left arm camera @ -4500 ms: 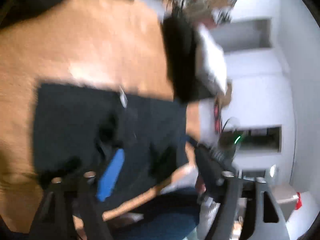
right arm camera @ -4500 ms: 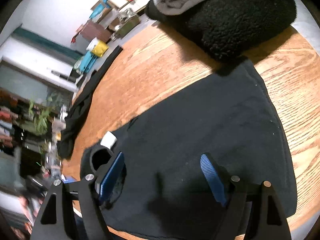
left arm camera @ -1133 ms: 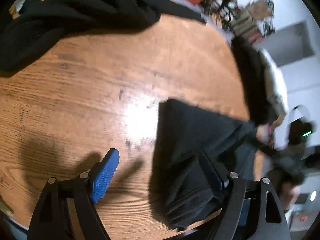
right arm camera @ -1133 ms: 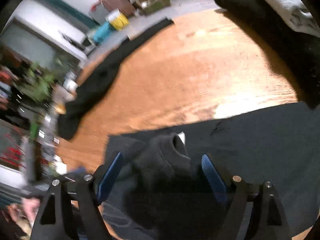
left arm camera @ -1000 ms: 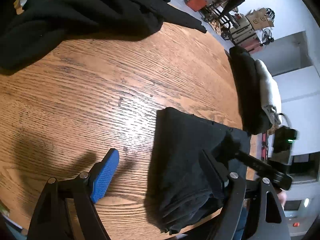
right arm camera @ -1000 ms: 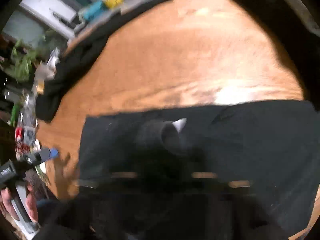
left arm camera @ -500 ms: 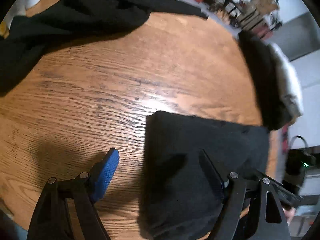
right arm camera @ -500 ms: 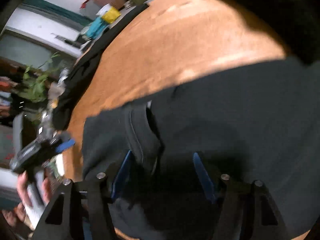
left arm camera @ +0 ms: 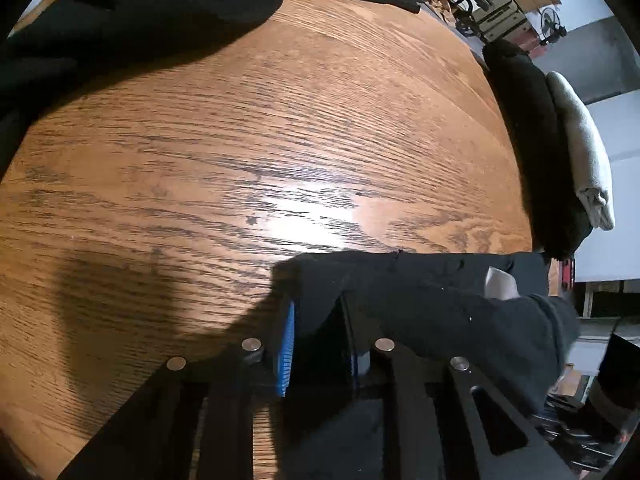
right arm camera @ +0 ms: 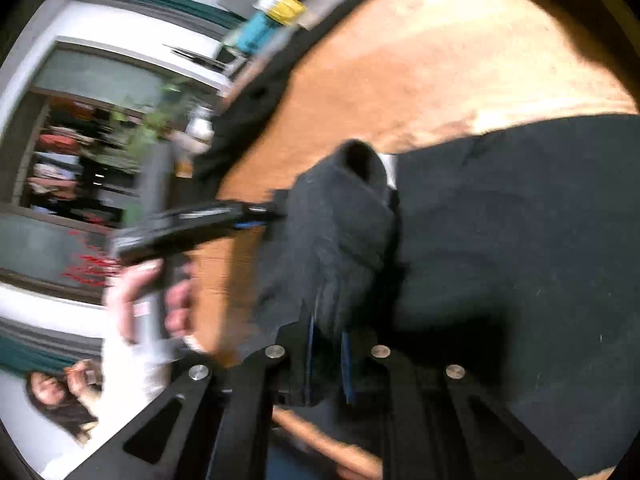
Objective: Fold clothes
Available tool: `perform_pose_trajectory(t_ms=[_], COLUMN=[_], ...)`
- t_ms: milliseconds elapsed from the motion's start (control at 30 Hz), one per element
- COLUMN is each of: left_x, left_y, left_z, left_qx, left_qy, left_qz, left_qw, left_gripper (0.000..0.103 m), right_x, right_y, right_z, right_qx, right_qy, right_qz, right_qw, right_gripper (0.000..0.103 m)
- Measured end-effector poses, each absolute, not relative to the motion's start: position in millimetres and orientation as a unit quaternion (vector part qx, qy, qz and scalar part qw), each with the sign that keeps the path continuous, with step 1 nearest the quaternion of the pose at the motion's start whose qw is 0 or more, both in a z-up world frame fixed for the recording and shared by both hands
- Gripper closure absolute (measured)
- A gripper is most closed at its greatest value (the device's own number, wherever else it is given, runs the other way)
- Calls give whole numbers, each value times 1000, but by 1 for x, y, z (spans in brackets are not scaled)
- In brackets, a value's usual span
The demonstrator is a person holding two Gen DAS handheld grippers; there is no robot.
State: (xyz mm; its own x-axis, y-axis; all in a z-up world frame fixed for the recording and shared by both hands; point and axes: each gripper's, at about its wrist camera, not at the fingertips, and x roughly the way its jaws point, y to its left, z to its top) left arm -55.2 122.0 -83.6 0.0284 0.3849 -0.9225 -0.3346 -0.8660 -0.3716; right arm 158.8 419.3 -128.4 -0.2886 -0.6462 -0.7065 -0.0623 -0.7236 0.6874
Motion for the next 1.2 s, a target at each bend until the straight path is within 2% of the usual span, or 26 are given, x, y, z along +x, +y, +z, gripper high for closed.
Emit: perform_pose_trajectory(t_ms=[33, 100, 133, 200, 233, 267, 300, 333, 433, 500, 633, 733, 767, 800, 833, 1067, 1200], left_x=[-53, -53, -52, -44, -37, -27, -16, -3, 38, 59, 85, 81, 78, 73, 68, 44, 43], left_y=[124, 123, 120, 107, 98, 89, 83, 77, 63, 58, 55, 56, 55, 52, 47, 6, 1], left_z=[-83, -80, -76, -59, -49, -39, -31, -25, -18, -18, -15, -10, -9, -9, -9, -22, -17], left_qx=[-665, -659, -656, -633, -618, -604, -593, -585, -579, -578, -547, -534, -533, -535, -534, -541, -532], left_qy=[-11, -15, -20, -34, -45, -55, -63, -72, -102, -101, -71, -73, -76, -80, -89, -184, -194], left_qz=[701, 705, 708, 728, 740, 749, 754, 755, 735, 730, 744, 743, 742, 742, 742, 724, 723], left_qw=[259, 261, 260, 261, 263, 268, 275, 288, 339, 351, 377, 398, 399, 397, 395, 386, 395], left_gripper=[83, 82, 77, 59, 43, 30, 27, 27, 27, 27, 27, 27, 27, 27, 27, 27, 27], right_x=[162, 160, 160, 168, 174, 181, 185, 189, 196, 195, 187, 174, 168, 165, 162, 144, 95], right_y=[421, 425, 430, 445, 452, 456, 456, 455, 443, 433, 409, 398, 396, 391, 386, 353, 307], right_z=[-125, -139, -146, -158, -160, -160, -160, -161, -170, -176, -175, -180, -182, -184, -181, -95, -69], right_qx=[565, 599, 614, 620, 614, 600, 591, 582, 570, 575, 585, 599, 604, 613, 623, 607, 599], right_qy=[-311, -256, -230, -235, -256, -289, -304, -318, -345, -359, -337, -322, -319, -311, -297, -206, -149], right_qz=[-740, -750, -752, -748, -747, -745, -745, -745, -734, -717, -711, -710, -709, -705, -704, -745, -767], right_qw=[190, 115, 70, 20, 20, 38, 53, 70, 129, 163, 196, 184, 178, 174, 170, 184, 175], right_gripper=[88, 58, 58, 55, 50, 42, 34, 34, 39, 58, 59, 59, 68, 95, 98, 98, 95])
